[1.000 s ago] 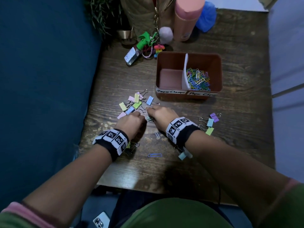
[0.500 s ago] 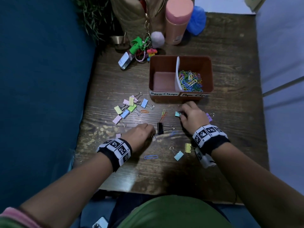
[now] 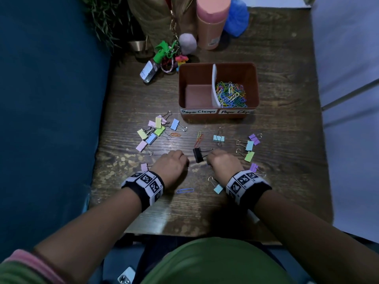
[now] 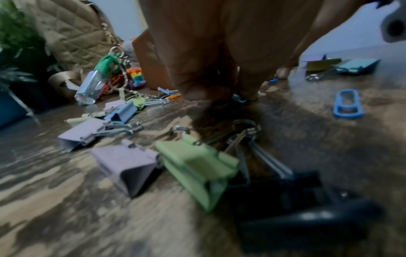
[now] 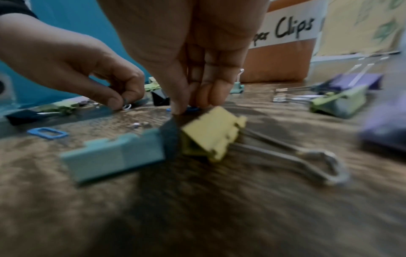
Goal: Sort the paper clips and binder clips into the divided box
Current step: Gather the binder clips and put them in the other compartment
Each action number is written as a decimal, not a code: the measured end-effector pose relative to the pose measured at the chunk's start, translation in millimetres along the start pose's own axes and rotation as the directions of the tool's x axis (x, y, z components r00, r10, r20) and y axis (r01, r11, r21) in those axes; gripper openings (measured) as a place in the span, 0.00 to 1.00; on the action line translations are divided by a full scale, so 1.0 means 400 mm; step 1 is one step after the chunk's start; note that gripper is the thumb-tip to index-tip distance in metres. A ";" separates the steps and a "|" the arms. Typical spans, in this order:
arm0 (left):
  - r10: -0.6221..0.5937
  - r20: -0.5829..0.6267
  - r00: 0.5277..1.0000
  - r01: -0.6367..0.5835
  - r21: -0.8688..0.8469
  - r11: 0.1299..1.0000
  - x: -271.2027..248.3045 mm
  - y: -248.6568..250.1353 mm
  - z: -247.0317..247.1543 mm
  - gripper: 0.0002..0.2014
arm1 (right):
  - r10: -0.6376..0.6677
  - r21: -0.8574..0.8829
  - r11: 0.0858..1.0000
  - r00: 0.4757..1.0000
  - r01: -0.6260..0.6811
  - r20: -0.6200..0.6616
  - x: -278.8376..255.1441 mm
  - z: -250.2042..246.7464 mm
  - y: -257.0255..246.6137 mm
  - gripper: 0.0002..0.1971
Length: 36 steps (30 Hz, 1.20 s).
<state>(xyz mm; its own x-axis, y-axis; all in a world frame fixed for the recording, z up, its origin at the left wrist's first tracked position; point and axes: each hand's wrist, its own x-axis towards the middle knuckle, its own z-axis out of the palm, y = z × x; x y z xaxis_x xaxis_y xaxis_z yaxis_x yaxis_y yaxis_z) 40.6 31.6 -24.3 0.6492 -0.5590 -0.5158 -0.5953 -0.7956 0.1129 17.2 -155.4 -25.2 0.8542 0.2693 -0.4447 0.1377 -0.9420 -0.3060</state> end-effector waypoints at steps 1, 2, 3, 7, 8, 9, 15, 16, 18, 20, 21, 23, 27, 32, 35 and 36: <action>0.003 0.009 1.000 -0.003 0.018 1.000 -0.008 0.005 0.003 0.13 | 0.002 -0.014 1.000 1.000 -0.002 0.015 0.001 0.001 -0.011 0.13; 0.008 0.036 0.999 -0.008 0.017 1.000 -0.015 0.010 0.003 0.12 | 0.005 -0.032 0.999 0.999 -0.004 0.032 0.001 0.003 -0.021 0.14; 0.010 0.050 0.999 -0.011 0.016 1.000 -0.020 0.015 0.007 0.09 | -0.002 -0.053 0.999 0.999 0.004 0.041 0.002 0.008 -0.030 0.16; -0.011 0.035 0.999 0.013 -0.071 0.997 -0.033 0.028 0.022 0.10 | -0.103 -0.185 0.976 0.991 0.118 0.085 0.004 0.034 -0.070 0.16; -0.039 0.032 0.999 0.042 -0.107 0.993 -0.042 0.033 0.022 0.13 | -0.131 -0.207 0.967 0.987 0.148 0.094 0.003 0.040 -0.079 0.16; -0.061 -0.004 0.998 0.060 -0.124 0.990 -0.052 0.035 0.030 0.15 | -0.156 -0.205 0.964 0.984 0.171 0.089 0.002 0.044 -0.087 0.16; -0.028 0.002 1.000 0.027 -0.277 0.961 -0.108 0.071 0.070 0.11 | -0.247 -0.102 0.967 0.960 0.234 -0.135 0.034 0.013 -0.062 0.24; -0.031 0.020 0.999 0.035 -0.270 0.962 -0.109 0.075 0.086 0.11 | -0.233 -0.089 0.971 0.964 0.223 -0.126 0.041 0.006 -0.048 0.24; -0.032 0.009 0.999 0.034 -0.266 0.963 -0.105 0.082 0.099 0.09 | -0.214 -0.067 0.976 0.973 0.209 -0.081 0.047 -0.009 -0.028 0.18; -0.071 -0.003 0.997 0.066 -0.320 0.945 -0.094 0.084 0.094 0.11 | -0.221 -0.084 0.973 0.973 0.215 -0.071 0.040 -0.013 -0.013 0.12; -0.113 -0.017 0.993 0.101 -0.329 0.939 -0.089 0.083 0.094 0.11 | -0.214 -0.077 0.975 0.974 0.208 -0.079 0.033 -0.016 -0.009 0.11; -0.170 -0.027 0.985 0.151 -0.345 0.926 -0.085 0.075 0.089 0.11 | -0.156 -0.029 0.988 0.978 0.154 -0.140 0.023 -0.022 0.010 0.11; -0.202 -0.062 0.977 0.172 -0.325 0.930 -0.065 0.061 0.072 0.10 | -0.137 -0.102 0.988 0.969 0.118 -0.207 0.006 -0.032 0.049 0.12; -0.204 -0.026 0.979 0.192 -0.245 0.950 -0.032 0.034 0.032 0.14 | -0.206 -0.277 0.940 0.979 0.199 0.006 -0.011 -0.002 -0.030 0.15; -0.225 -0.055 0.973 0.211 -0.184 0.960 -0.008 0.008 0.003 0.17 | -0.199 -0.259 0.945 0.980 0.197 0.021 0.014 0.013 -0.077 0.11; -0.236 -0.043 0.971 0.227 -0.155 0.961 0.003 -0.005 -0.006 0.15 | -0.203 -0.228 0.953 0.979 0.202 0.020 0.025 0.007 -0.081 0.07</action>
<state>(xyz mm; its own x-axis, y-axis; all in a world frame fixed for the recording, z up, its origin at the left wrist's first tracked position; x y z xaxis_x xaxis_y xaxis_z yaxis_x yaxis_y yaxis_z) 43.6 31.9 -23.1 0.7913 -0.3649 -0.4906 -0.3516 -0.9280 0.1230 19.7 -121.6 -22.2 0.7981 0.4587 -0.3907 0.4179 -0.8885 -0.1894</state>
